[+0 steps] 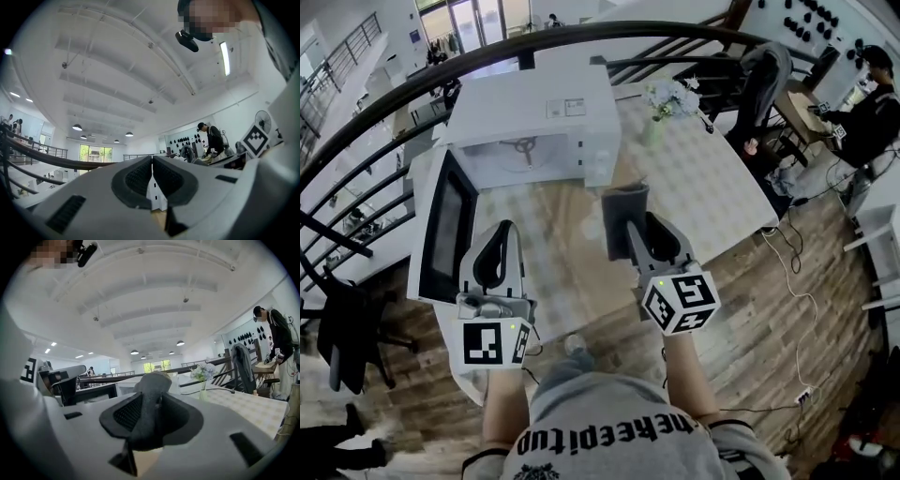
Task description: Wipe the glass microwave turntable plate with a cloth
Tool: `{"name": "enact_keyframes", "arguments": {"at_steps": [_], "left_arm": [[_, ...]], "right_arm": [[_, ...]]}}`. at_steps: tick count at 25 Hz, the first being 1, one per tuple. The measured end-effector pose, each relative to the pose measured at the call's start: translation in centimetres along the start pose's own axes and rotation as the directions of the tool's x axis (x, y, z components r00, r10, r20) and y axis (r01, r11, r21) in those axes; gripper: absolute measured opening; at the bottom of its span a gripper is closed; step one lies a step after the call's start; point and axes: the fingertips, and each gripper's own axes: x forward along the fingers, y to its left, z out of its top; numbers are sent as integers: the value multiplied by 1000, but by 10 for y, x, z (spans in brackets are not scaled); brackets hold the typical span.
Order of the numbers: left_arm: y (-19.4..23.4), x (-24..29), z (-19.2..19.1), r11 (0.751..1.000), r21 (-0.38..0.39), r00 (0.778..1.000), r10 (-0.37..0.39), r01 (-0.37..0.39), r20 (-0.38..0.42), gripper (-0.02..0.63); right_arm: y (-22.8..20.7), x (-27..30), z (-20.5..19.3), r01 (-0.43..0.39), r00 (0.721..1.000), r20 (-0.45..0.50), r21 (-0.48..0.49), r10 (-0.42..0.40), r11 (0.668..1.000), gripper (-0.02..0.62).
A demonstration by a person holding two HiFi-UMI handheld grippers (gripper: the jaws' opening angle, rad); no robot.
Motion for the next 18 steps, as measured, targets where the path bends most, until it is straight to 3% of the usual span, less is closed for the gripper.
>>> {"name": "enact_keyframes", "arguments": {"at_steps": [6,18], "left_arm": [[16,27,-31,999,-17,998,-50,49,-41,11],[37,55,-79,993,-58,989,-104,99,-100,11]], "right_arm": [[-5,39,-49,36,989,-148,41,-30,999,127],[-8,101,-148,93,917,-395,64,-60,994,127]]}}
